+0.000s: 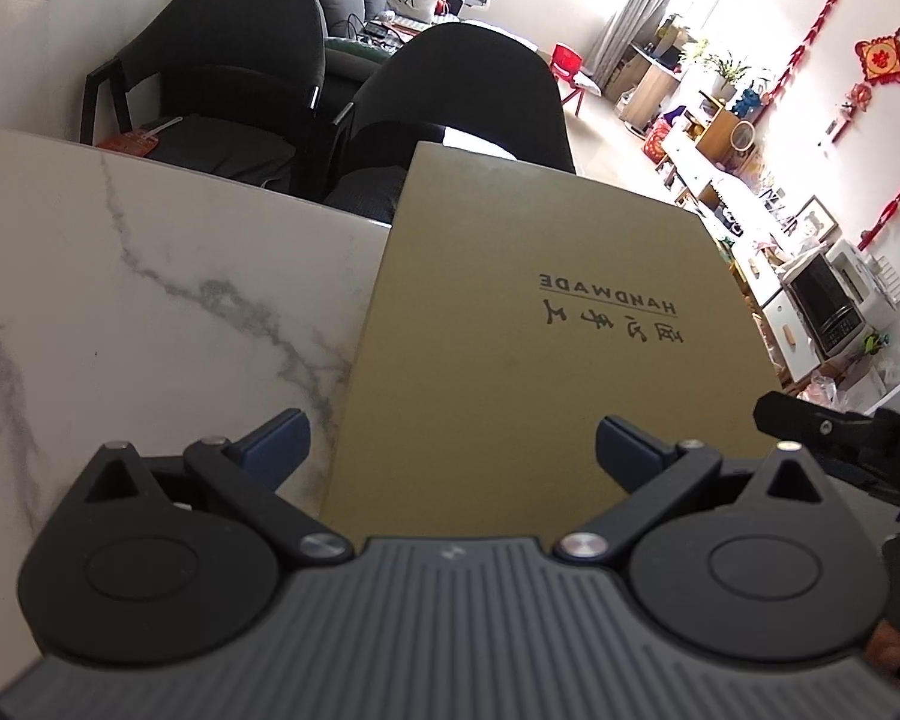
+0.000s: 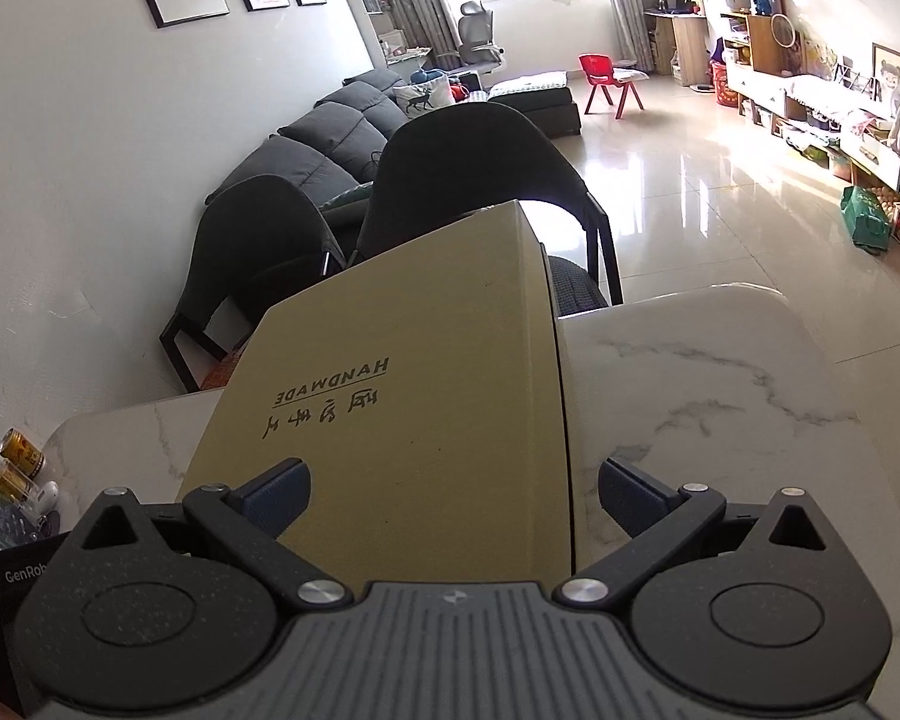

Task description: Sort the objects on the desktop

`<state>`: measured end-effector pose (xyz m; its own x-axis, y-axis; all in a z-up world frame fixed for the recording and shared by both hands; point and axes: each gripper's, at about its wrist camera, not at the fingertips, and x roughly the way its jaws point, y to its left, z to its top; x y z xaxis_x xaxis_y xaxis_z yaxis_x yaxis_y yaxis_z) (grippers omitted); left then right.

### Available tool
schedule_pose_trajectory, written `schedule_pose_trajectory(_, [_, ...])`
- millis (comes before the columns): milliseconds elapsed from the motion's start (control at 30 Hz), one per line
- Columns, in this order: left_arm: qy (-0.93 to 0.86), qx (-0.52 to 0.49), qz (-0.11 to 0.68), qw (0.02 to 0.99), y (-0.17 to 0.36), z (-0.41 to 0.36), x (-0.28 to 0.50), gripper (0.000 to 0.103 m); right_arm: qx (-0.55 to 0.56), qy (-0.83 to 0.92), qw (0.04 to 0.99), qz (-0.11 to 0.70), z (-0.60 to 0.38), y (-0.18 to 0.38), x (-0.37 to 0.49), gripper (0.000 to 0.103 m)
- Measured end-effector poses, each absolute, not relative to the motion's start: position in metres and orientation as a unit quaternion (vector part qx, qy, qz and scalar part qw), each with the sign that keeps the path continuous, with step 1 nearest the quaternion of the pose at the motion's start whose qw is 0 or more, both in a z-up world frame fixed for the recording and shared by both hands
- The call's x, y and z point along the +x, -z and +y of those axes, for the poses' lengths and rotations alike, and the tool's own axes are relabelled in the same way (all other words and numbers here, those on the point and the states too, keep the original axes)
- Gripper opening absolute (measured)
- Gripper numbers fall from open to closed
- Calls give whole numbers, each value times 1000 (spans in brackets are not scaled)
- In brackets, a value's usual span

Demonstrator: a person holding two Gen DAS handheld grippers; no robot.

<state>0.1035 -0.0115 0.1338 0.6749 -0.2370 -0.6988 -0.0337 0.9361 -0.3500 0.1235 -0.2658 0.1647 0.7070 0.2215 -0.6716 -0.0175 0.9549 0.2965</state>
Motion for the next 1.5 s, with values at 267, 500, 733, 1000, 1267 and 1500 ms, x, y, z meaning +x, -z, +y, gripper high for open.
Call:
schedule_pose_trajectory(267, [60, -184, 409, 892, -128, -9, 104, 103, 145, -46, 904, 400, -282, -154, 125, 103])
schedule_pose_trajectory(500, [54, -160, 417, 893, -127, -23, 106, 103, 149, -63, 891, 423, -282, -143, 121, 102])
schedule_pose_trajectory(733, [66, -164, 416, 892, -129, -21, 107, 103, 139, -101, 884, 435, -267, -146, 115, 98])
schedule_pose_trajectory(1000, [62, -167, 418, 891, -132, -24, 106, 103, 147, -105, 884, 432, -269, -148, 112, 99])
schedule_pose_trajectory(1267, [55, -146, 417, 895, -131, -33, 105, 103, 157, -112, 883, 428, -273, -144, 109, 100])
schedule_pose_trajectory(1500, [73, -151, 412, 895, -130, -27, 105, 103, 171, -119, 877, 433, -279, -140, 110, 100])
